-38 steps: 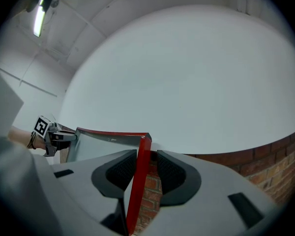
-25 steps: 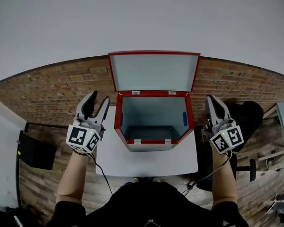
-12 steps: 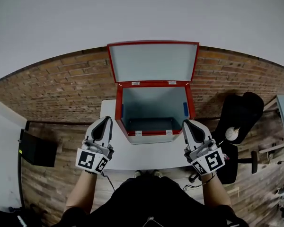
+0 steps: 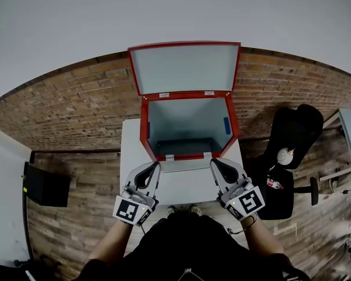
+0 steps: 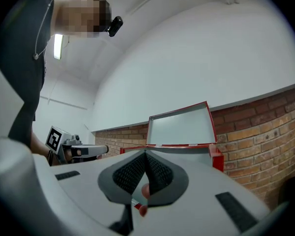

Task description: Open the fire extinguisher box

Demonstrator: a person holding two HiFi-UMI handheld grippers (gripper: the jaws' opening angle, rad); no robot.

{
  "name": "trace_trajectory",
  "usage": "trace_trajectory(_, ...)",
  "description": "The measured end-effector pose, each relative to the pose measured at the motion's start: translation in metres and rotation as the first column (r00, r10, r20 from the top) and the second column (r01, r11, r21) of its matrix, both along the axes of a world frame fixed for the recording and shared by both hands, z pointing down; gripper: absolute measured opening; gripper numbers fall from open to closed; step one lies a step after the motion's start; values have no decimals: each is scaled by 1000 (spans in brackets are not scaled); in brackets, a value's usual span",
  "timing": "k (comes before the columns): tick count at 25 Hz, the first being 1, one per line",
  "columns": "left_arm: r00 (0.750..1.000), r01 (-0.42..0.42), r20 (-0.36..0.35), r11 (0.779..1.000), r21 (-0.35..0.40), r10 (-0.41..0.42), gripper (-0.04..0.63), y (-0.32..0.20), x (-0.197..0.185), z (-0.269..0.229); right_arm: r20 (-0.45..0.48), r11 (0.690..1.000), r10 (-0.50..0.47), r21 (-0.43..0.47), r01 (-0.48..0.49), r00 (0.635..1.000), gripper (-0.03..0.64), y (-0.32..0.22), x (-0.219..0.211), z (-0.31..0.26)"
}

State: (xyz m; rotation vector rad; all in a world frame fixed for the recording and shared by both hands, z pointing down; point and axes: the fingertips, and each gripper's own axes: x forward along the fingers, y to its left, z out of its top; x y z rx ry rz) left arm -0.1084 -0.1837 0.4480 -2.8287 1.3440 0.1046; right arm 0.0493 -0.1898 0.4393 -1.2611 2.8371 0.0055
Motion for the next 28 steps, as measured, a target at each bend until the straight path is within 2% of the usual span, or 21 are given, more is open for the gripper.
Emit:
trace_trajectory(5,997,-73,-5,995,-61,73,48,19,30,25,-11,996,13,-87,-14,1000,20,16,-8,32)
trace_trajectory(9,996,-88,-15,992,-87,87,48,27,38,34,4,988,14,-151,-13,1000,19,27,-12,50)
trace_trajectory(15,997,-76,-11,991,-108,76,48,28,38,44,-7,993,7,-117,-8,1000,19,26,-11,52)
trace_trajectory(18,997,-72,-18,991,-116,70,48,28,36,45,-2,991,11,-131,-11,1000,20,26,-10,52)
trace_trajectory(21,998,-68,-20,991,-118,66,48,27,35,44,18,996,9,-88,-8,1000,19,23,-8,52)
trace_trajectory(28,998,-59,-15,993,-104,58,48,21,35,46,2,990,22,-138,-21,1000,20,18,-6,54)
